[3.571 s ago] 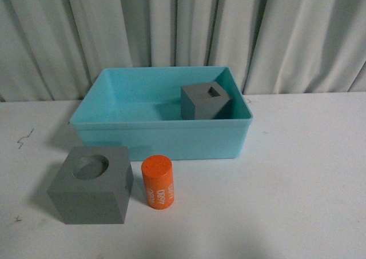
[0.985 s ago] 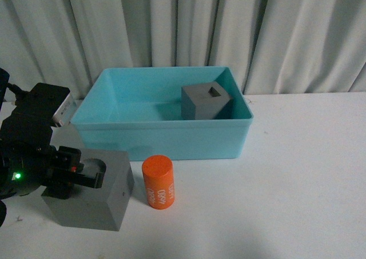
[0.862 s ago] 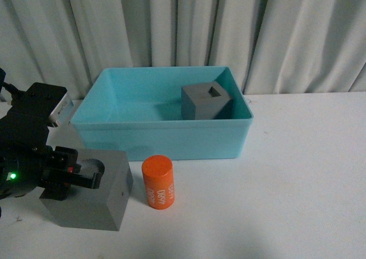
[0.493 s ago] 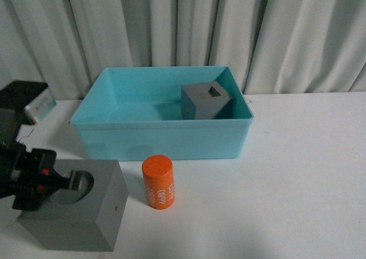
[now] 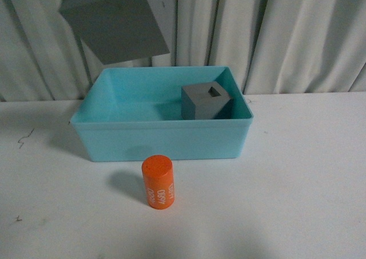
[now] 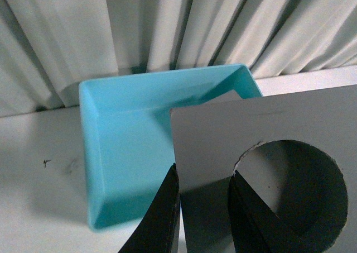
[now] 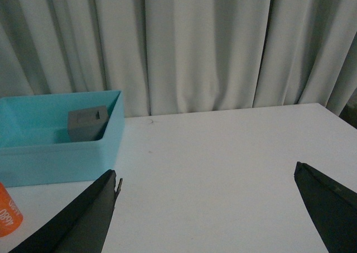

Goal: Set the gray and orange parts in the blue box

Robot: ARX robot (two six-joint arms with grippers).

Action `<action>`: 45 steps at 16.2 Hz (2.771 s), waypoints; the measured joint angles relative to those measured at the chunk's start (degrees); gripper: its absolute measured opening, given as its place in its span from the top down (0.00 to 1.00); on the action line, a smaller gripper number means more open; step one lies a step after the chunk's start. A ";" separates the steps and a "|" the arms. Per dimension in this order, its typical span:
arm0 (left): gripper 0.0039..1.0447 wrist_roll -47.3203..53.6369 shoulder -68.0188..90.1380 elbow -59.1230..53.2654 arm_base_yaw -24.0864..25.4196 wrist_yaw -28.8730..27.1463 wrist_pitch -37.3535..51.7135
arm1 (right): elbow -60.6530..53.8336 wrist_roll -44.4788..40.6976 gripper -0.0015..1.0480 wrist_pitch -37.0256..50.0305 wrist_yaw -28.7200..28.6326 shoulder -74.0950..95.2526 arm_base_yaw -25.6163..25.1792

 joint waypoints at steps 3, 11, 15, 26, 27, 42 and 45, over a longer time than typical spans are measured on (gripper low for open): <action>0.82 2.27 11.74 6.73 -1.33 -5.14 5.60 | 0.00 0.00 0.06 0.00 0.00 0.00 0.00; 0.82 11.56 29.07 10.78 1.27 -10.40 13.29 | 0.00 0.00 0.06 0.00 0.00 0.00 0.00; 0.82 14.32 33.14 9.49 2.78 -11.45 16.04 | 0.00 0.02 0.06 0.00 0.00 0.00 0.00; 0.18 11.98 33.38 6.91 5.11 -10.16 15.21 | 0.00 0.00 0.06 0.00 0.00 0.00 0.00; 0.07 9.46 30.75 5.20 5.60 -8.02 12.15 | 0.00 0.00 0.06 0.00 0.00 0.00 0.00; 0.76 6.73 -58.60 -62.82 28.57 12.96 29.88 | 0.00 0.00 0.06 0.00 0.00 0.02 0.00; 0.99 6.86 -64.13 -64.24 23.54 8.22 25.86 | 0.00 0.00 0.06 0.00 -0.02 0.02 0.00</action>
